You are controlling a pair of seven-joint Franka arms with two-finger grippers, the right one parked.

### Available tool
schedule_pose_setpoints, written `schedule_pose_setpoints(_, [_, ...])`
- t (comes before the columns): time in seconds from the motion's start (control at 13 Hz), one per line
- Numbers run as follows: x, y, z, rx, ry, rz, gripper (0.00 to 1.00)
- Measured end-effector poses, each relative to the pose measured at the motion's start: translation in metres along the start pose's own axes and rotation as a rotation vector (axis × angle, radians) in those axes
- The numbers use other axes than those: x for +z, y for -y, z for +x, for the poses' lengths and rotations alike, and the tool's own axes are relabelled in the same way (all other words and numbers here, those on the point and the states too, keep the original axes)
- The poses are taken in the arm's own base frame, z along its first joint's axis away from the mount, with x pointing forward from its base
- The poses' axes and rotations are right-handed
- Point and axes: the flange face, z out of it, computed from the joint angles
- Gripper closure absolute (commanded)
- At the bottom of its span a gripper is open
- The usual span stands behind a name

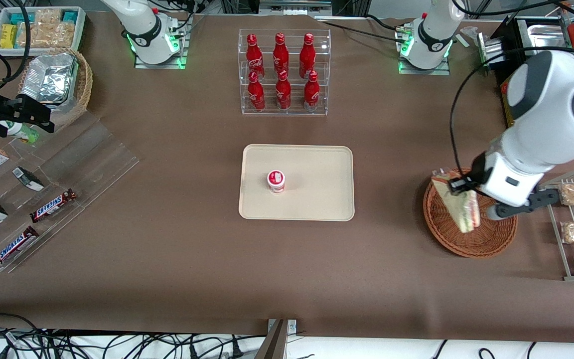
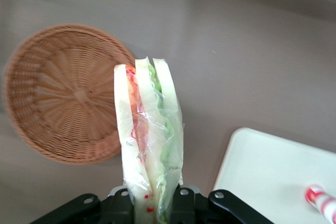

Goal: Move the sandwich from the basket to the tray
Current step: 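Lift the sandwich and carry it over the cream tray beside the cup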

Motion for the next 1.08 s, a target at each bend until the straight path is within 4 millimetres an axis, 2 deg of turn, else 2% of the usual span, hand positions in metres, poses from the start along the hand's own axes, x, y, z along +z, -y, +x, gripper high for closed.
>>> schedule_pose_setpoints(0.38, [0.0,-0.068,-0.043,0.141,0.032,-0.04,1.0])
schedule_pose_setpoints(0.77, [0.014,-0.143,-0.093,0.321,0.05,-0.079,1.0])
schedule_pose_setpoints(0.92, [0.027,-0.162,-0.104,0.368,0.048,-0.08,1.0])
schedule_pose_setpoints(1.08, [0.046,-0.173,-0.107,0.389,0.042,-0.084,1.0])
